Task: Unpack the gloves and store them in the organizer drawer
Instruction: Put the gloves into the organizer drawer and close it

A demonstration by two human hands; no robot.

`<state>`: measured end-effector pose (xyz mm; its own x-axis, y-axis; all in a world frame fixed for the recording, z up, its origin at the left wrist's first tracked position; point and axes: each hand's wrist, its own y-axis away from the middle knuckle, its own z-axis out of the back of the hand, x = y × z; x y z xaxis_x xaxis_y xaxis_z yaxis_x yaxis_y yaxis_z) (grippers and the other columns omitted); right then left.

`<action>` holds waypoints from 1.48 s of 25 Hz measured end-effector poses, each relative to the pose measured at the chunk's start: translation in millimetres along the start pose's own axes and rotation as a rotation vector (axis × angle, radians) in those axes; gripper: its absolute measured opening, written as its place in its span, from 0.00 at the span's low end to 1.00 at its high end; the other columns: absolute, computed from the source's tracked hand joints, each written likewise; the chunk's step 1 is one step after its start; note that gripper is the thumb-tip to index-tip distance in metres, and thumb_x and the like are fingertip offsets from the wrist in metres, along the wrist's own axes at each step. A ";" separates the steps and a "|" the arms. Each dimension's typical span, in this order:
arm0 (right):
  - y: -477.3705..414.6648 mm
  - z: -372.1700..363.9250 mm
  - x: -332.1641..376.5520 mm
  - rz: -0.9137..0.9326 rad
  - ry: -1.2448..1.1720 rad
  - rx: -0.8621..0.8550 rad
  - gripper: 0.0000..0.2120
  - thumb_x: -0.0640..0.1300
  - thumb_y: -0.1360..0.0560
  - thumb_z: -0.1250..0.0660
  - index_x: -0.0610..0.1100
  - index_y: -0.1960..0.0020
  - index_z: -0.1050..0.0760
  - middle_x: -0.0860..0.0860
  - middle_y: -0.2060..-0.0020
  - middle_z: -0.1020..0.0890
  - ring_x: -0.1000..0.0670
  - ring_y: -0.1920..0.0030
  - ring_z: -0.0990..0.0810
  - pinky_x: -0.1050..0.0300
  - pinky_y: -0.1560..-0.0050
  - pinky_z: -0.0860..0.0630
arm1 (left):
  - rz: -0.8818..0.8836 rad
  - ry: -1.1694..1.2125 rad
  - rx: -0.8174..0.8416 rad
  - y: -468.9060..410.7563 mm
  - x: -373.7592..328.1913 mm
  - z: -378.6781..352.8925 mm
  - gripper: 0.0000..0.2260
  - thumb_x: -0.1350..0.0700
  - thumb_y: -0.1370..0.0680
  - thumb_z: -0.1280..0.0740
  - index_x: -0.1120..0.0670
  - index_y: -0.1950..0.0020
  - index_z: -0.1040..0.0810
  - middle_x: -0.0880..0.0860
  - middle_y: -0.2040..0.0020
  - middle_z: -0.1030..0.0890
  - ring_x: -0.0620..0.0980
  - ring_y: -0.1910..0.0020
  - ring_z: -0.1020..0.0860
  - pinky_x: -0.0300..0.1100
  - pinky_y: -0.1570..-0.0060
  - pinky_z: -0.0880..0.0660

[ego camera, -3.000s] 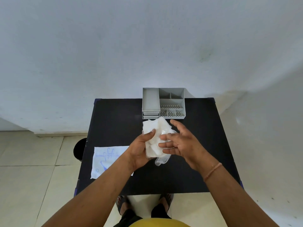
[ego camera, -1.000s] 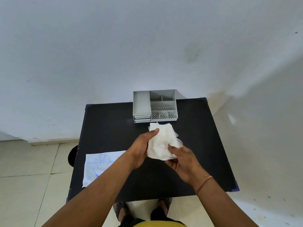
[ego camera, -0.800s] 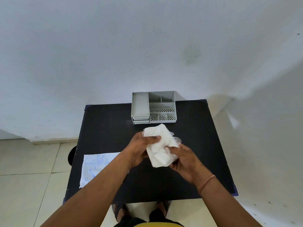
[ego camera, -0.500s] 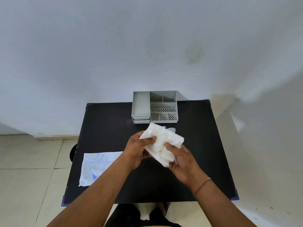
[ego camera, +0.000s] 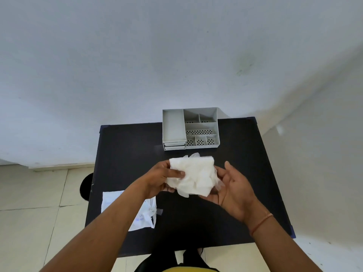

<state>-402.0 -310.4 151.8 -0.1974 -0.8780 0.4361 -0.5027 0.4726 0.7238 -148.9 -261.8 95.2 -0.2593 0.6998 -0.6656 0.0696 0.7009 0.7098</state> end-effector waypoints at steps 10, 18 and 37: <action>-41.5 -34.2 -19.8 0.123 0.257 -0.050 0.23 0.35 0.24 0.27 0.46 0.31 0.23 0.42 0.36 0.15 0.37 0.38 0.16 0.40 0.48 0.14 | 0.003 -0.078 0.089 -19.3 -19.8 42.6 0.21 0.62 0.24 0.22 0.52 0.32 0.19 0.59 0.39 0.14 0.59 0.49 0.15 0.43 0.67 0.20; -71.9 -25.6 -55.3 0.157 -0.241 -0.281 0.18 0.36 0.21 0.31 0.44 0.32 0.21 0.41 0.37 0.15 0.44 0.47 0.14 0.57 0.63 0.15 | 0.030 0.032 -0.122 -49.9 -29.1 33.3 0.21 0.40 0.21 0.27 0.55 0.38 0.15 0.56 0.58 0.15 0.50 0.69 0.22 0.45 0.63 0.23; -117.7 -23.9 -44.1 0.236 -0.500 -0.265 0.13 0.35 0.20 0.32 0.47 0.41 0.16 0.45 0.42 0.12 0.45 0.44 0.14 0.52 0.57 0.13 | 0.156 0.661 -0.391 -153.4 -13.3 21.7 0.10 0.53 0.24 0.27 0.57 0.46 0.15 0.54 0.57 0.14 0.55 0.58 0.16 0.54 0.45 0.18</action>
<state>-314.0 -325.4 60.2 -0.6816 -0.6459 0.3437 -0.1831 0.6054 0.7746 -135.2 -375.7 -9.8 -0.8025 0.4732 -0.3633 -0.1602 0.4157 0.8953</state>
